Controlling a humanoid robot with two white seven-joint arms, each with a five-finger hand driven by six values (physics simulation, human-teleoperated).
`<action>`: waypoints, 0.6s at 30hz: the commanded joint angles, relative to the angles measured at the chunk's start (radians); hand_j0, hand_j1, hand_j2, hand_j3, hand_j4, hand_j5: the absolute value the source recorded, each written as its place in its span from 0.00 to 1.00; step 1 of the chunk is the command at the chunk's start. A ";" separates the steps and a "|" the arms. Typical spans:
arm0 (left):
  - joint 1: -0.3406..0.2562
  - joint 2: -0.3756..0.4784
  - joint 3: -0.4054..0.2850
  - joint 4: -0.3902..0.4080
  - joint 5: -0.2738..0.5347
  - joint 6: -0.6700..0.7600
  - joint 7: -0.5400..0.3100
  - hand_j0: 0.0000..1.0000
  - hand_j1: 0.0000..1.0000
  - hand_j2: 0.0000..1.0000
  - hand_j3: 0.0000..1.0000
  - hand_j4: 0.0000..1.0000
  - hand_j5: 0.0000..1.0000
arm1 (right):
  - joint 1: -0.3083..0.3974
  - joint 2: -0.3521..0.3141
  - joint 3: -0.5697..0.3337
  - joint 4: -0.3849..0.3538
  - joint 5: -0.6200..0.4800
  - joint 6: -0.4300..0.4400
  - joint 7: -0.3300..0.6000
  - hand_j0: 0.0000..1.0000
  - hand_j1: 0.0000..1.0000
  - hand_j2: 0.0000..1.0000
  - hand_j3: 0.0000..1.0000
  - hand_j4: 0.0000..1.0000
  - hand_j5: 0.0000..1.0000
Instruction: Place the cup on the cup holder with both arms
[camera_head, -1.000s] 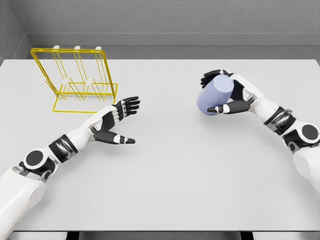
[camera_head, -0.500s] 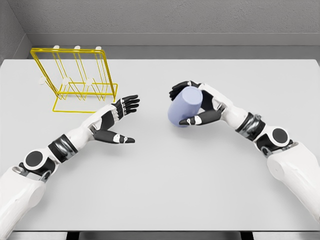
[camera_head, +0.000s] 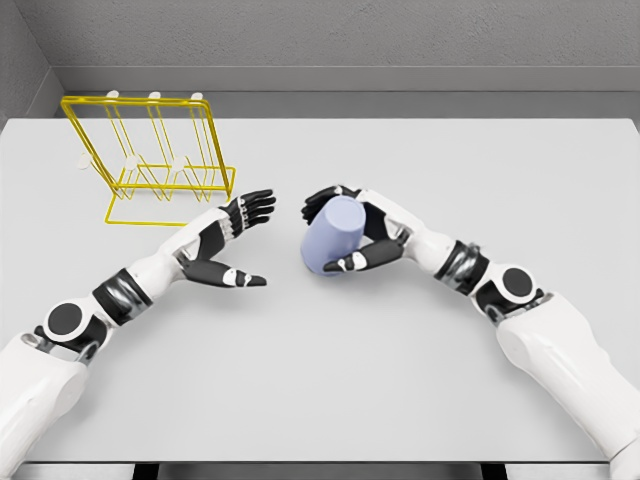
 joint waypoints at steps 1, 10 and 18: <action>0.000 0.002 0.014 -0.001 -0.023 -0.009 0.002 1.00 1.00 1.00 1.00 1.00 1.00 | 0.000 0.013 0.006 0.016 0.013 0.000 -0.001 0.67 0.67 0.67 0.67 0.67 0.67; 0.005 -0.010 0.040 0.005 -0.066 -0.009 0.002 1.00 1.00 1.00 1.00 1.00 1.00 | -0.003 0.040 0.009 0.057 0.021 0.003 -0.001 0.67 0.67 0.67 0.67 0.67 0.67; 0.003 -0.012 0.040 0.019 -0.065 -0.009 0.002 1.00 1.00 1.00 1.00 1.00 1.00 | -0.011 0.054 0.006 0.085 0.104 0.002 -0.001 0.95 0.95 0.95 0.95 0.95 0.95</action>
